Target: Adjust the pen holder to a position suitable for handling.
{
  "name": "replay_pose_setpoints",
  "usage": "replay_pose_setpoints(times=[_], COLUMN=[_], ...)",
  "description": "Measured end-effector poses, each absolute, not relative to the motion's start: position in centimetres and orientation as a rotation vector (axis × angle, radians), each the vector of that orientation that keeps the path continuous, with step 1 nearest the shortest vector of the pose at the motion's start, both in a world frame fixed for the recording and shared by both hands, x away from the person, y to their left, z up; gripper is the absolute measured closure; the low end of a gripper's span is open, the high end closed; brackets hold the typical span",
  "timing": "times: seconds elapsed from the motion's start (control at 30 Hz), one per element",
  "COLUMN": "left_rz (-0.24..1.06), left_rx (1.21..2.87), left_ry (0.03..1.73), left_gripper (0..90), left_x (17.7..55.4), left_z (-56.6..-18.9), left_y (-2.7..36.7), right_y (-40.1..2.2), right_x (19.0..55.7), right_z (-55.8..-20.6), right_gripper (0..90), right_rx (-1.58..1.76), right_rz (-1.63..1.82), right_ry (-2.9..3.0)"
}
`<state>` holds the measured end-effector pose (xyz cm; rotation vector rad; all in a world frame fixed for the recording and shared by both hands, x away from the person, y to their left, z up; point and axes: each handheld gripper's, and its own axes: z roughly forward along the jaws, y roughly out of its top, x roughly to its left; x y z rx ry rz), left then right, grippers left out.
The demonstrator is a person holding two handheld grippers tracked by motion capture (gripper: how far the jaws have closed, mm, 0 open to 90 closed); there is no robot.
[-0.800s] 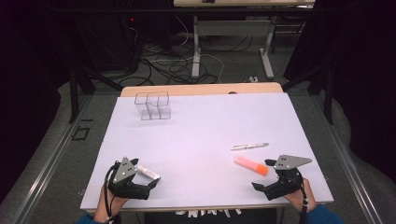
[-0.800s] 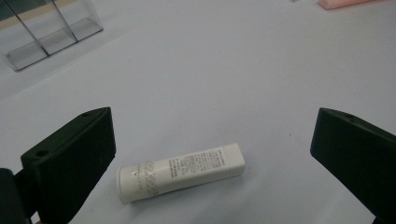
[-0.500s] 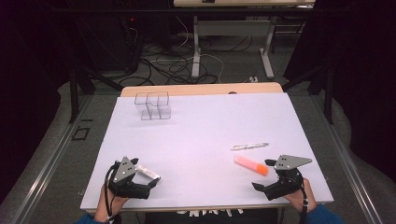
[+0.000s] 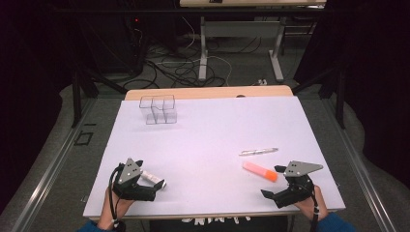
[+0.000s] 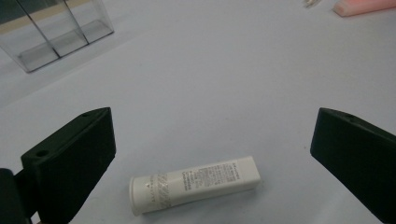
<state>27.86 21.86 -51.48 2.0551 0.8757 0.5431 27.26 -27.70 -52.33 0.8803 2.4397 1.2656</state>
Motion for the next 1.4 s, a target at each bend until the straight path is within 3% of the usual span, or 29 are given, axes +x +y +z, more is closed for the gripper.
replay_pose_setpoints(times=[0.37, 1.4], left_rz=[0.614, 0.538], left_rx=[2.031, 2.099], left_ry=[0.907, 1.08], left_gripper=[0.2, 0.8], left_x=[29.7, 41.1], left_z=[-50.3, -49.4], left_y=[22.0, 25.5], right_y=[-27.6, -27.6], right_x=[27.0, 27.0], right_z=[-52.2, -52.4], right_gripper=[1.4, 1.6], right_rx=[0.873, 0.882], right_rz=[1.249, 1.267], right_ry=[2.434, 2.436])
